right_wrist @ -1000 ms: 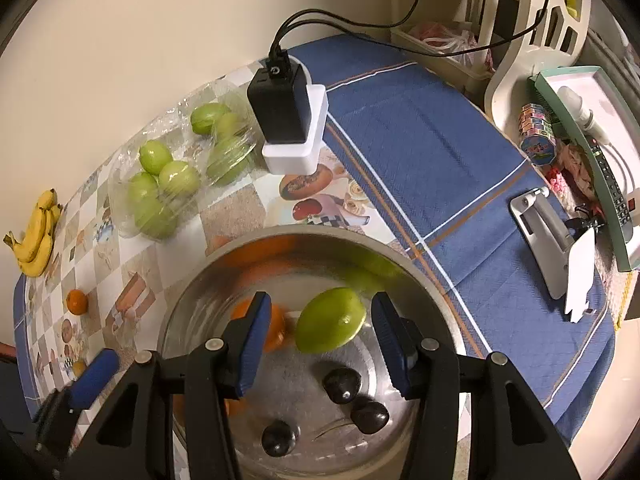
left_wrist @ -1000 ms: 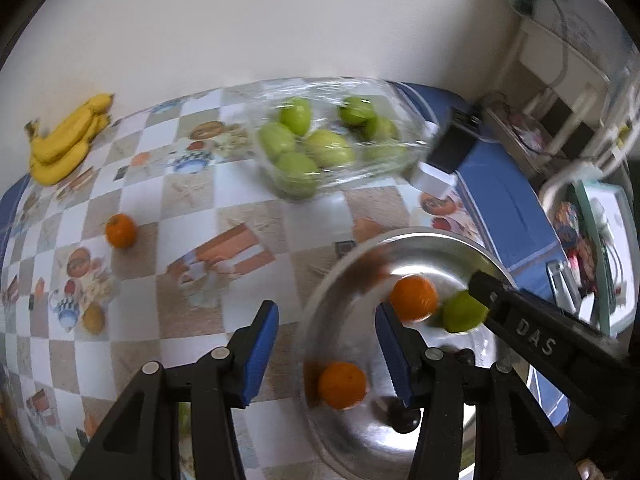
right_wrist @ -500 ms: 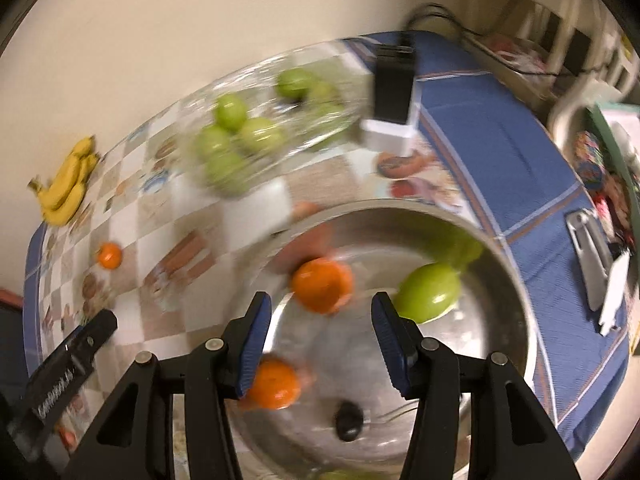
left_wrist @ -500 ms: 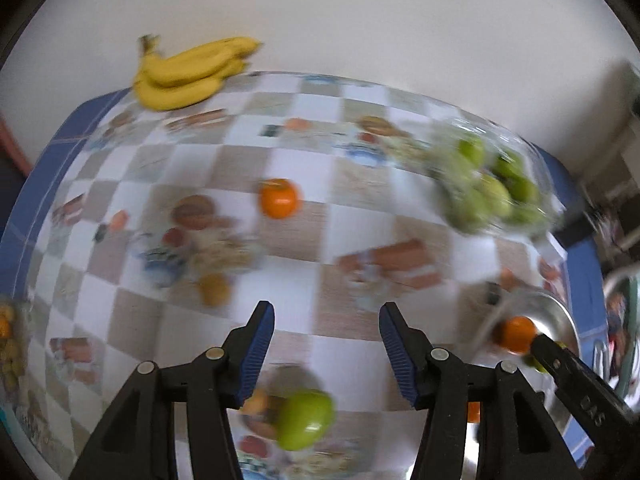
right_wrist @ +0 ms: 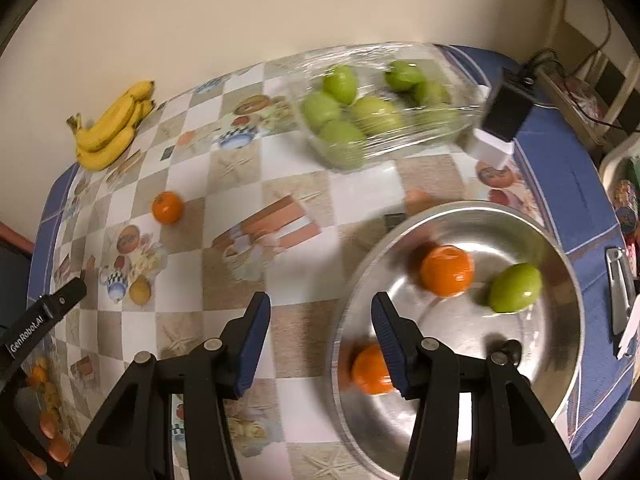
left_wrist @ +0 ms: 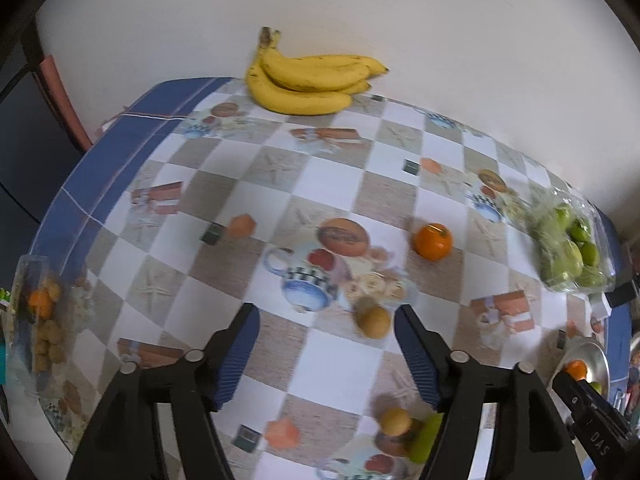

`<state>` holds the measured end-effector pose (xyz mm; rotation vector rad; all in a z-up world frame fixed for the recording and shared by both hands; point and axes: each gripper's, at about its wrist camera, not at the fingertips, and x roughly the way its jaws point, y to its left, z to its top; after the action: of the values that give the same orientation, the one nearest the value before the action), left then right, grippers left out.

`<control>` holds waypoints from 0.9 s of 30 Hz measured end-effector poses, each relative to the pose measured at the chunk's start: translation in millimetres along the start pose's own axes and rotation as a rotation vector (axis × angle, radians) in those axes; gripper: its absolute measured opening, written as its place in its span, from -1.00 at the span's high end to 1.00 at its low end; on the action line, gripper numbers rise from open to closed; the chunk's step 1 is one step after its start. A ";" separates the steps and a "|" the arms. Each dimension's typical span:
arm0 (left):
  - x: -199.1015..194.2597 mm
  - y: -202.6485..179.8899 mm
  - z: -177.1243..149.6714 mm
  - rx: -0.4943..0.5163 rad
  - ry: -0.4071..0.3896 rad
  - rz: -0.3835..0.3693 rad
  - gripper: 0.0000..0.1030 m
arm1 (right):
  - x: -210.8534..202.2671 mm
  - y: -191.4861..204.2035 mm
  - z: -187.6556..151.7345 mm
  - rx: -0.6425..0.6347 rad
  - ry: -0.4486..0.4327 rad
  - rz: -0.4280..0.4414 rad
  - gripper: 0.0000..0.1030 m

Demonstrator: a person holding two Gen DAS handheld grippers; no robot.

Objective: Organize fruits
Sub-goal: 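Move both open tools back from the bowl toward the fruit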

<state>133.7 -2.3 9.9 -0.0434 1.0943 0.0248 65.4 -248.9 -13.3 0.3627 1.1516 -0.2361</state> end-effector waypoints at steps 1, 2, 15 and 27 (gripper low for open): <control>-0.1 2.3 0.7 -0.001 -0.003 0.003 -0.58 | 0.9 4.9 -1.0 -0.008 0.004 0.007 -0.12; -0.3 5.7 1.2 -0.004 -0.008 0.010 -0.62 | 2.0 8.7 -1.7 -0.013 0.007 0.011 -0.20; 7.1 20.7 -4.3 -0.015 -0.012 0.041 -1.00 | 12.1 41.8 -11.3 -0.084 0.025 0.033 -0.68; 15.2 23.2 -23.4 -0.025 0.032 0.048 -1.00 | 17.5 52.5 -30.3 -0.088 0.038 0.073 -0.91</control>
<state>118.9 19.7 -14.9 -0.0405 1.1264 0.0811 65.7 -188.6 -31.9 0.3317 1.1796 -0.1142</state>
